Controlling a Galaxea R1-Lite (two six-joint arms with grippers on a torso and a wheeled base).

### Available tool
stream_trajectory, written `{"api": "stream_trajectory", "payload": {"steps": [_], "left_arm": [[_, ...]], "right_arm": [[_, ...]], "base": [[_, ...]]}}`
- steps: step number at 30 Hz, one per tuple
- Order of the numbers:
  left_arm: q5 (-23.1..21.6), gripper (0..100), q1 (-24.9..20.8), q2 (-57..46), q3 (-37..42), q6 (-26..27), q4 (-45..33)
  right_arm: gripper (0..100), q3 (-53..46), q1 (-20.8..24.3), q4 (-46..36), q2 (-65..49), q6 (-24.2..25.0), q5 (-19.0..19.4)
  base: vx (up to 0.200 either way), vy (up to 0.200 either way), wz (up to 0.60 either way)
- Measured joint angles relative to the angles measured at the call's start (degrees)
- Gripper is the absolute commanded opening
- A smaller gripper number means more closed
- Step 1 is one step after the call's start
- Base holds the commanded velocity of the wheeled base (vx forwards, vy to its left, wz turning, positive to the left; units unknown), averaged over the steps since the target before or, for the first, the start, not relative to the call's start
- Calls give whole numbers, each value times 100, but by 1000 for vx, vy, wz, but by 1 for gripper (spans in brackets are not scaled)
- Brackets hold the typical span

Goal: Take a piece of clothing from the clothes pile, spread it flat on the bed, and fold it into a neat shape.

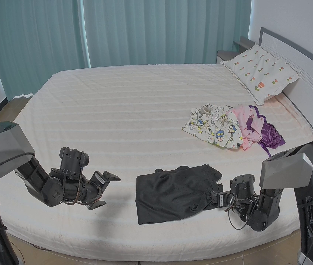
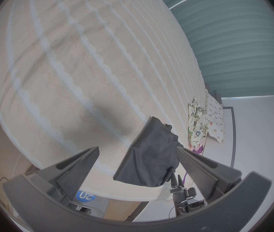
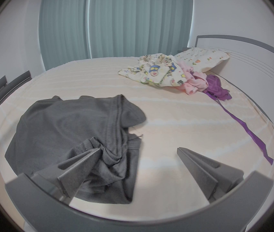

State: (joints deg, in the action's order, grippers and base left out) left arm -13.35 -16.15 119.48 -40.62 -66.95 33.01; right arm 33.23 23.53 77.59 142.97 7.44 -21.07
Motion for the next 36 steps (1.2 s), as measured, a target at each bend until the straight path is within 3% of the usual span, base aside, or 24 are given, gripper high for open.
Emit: {"api": "stream_trajectory", "payload": {"steps": [15, 18, 24, 31, 36], "left_arm": [[0, 100, -2, 0, 7, 0, 0], [0, 100, 0, 0, 7, 0, 0], [2, 100, 0, 0, 2, 2, 0], [11, 100, -2, 1, -4, 0, 5], [16, 100, -2, 12, -9, 0, 10]], "right_arm": [[100, -460, -368, -55, -584, 0, 11], [100, -484, -366, -29, -744, 85, 156], [100, -134, -254, -46, -691, 586, 413], [100, 555, -121, -341, -157, 670, 489], [100, 518, -85, -657, -55, 650, 460]], "base": [[0, 0, 0], [0, 0, 0], [0, 0, 0], [0, 0, 0], [0, 0, 0]]}}
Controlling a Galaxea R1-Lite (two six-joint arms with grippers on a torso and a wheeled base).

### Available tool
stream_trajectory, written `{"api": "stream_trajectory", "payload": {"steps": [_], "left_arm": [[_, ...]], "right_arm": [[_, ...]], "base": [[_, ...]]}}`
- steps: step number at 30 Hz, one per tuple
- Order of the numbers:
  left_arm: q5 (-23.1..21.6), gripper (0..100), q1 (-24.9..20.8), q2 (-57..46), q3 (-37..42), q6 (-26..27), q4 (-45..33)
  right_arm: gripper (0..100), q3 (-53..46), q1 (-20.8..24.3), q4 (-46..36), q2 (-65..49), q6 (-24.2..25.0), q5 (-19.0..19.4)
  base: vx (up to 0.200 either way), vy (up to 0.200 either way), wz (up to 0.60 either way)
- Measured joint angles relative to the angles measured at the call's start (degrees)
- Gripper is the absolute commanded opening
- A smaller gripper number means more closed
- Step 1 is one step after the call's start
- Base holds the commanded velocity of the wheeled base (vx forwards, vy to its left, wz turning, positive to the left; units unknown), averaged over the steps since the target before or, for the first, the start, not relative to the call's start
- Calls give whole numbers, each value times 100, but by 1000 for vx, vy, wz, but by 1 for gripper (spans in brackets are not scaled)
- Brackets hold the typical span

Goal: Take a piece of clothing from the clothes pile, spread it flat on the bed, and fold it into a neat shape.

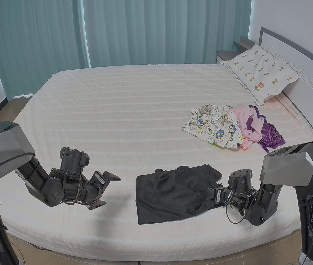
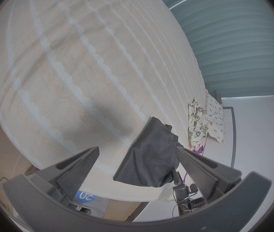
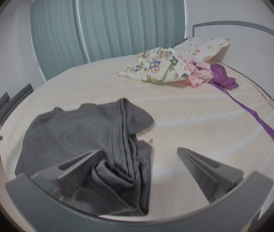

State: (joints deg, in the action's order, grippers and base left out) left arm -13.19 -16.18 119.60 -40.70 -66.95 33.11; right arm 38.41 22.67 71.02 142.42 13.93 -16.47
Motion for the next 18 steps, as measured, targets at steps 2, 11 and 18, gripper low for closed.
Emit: {"api": "stream_trajectory", "payload": {"steps": [2, 11, 18], "left_arm": [[0, 100, 0, 5, 0, 2, 1], [2, 100, 0, 10, 0, 2, 1], [0, 100, 0, 10, 9, 2, 0]], "right_arm": [[100, -134, 9, -68, -50, -28, -22], [100, -831, -44, -336, -413, -401, -261], [100, -1006, -129, -343, -588, -513, -327]], "base": [[0, 0, 0], [0, 0, 0], [0, 0, 0]]}}
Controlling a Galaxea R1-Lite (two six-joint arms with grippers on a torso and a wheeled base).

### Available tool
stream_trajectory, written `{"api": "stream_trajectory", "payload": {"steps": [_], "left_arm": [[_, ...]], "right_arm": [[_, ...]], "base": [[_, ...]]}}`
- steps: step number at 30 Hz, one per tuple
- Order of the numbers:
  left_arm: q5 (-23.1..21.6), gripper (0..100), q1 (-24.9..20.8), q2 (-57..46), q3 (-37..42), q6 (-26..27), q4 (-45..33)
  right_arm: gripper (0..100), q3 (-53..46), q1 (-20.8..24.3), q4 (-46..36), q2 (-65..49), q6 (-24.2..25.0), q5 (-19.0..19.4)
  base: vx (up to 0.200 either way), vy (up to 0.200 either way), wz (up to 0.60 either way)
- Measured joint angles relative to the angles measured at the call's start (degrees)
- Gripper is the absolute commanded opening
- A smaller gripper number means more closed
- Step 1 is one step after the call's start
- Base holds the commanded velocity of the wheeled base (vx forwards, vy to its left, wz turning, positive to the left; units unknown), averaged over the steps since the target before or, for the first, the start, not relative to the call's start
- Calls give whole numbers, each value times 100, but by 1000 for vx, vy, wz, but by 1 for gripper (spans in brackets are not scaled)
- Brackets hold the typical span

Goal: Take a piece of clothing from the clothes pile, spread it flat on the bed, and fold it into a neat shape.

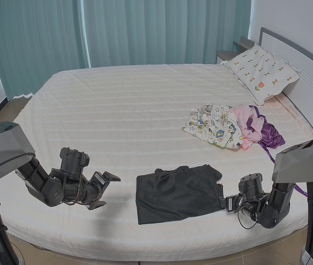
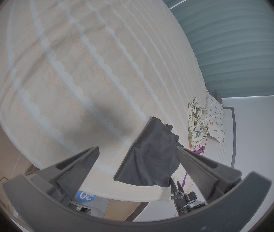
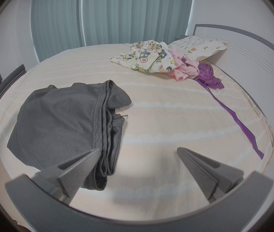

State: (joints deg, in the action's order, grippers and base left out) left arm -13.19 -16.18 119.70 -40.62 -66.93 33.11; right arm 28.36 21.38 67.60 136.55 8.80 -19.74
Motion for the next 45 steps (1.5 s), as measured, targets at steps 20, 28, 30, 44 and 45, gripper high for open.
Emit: {"api": "stream_trajectory", "payload": {"steps": [20, 28, 30, 44, 45], "left_arm": [[6, 100, 2, 0, -15, -5, 4], [17, 100, 2, 4, 0, -10, 94], [20, 100, 2, 9, 2, -10, 107], [39, 100, 0, 10, 5, -18, 124], [44, 100, 0, 10, 5, -18, 124]], "right_arm": [[100, 1354, -386, -347, -402, 1531, 2786], [100, 2881, -619, -1209, 50, 2127, 3301], [100, 3154, -651, -1337, 245, 2196, 3339], [0, 3719, -700, -1182, 1150, 2395, 3590], [0, 3727, -702, -1108, 1174, 2413, 3588]], "base": [[0, 0, 0], [0, 0, 0], [0, 0, 0], [0, 0, 0], [0, 0, 0]]}}
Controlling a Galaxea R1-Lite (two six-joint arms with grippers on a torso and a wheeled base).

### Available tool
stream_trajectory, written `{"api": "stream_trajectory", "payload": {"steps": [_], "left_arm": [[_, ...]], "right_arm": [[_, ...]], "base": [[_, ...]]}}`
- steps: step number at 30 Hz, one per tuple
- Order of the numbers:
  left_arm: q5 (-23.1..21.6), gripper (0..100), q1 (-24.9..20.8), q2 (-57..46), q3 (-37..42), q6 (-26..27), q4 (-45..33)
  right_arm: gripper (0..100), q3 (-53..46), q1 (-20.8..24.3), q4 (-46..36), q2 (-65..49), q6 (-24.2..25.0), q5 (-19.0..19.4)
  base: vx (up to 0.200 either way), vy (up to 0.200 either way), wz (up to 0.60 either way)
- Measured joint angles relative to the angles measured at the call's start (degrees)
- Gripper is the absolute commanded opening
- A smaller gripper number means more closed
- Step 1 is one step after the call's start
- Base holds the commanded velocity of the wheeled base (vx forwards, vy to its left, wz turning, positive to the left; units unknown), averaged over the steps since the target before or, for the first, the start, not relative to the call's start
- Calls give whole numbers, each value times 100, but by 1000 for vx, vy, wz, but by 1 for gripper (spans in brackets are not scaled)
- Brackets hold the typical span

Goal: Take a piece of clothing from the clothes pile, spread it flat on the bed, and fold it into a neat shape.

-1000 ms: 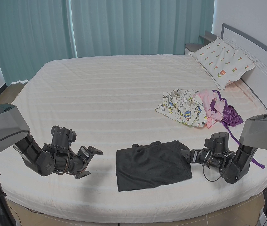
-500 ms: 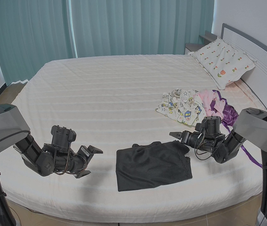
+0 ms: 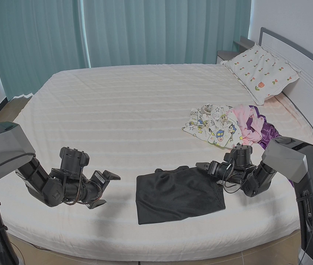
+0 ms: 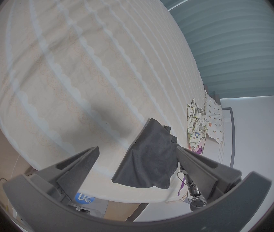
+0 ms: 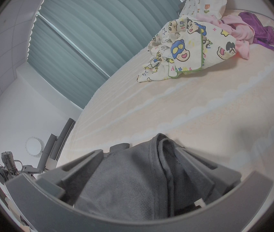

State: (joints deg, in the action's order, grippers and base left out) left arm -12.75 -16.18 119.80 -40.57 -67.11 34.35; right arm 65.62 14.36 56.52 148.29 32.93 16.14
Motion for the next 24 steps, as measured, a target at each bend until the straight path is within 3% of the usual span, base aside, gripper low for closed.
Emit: {"api": "stream_trajectory", "payload": {"steps": [16, 24], "left_arm": [[115, 100, 0, 2, 67, -2, 144], [134, 100, -9, 46, 234, -2, 546]], "right_arm": [[0, -27, -413, 307, 166, 286, -38], [0, 50, -529, 569, 194, 823, -20]], "base": [[0, 0, 0], [0, 0, 0]]}}
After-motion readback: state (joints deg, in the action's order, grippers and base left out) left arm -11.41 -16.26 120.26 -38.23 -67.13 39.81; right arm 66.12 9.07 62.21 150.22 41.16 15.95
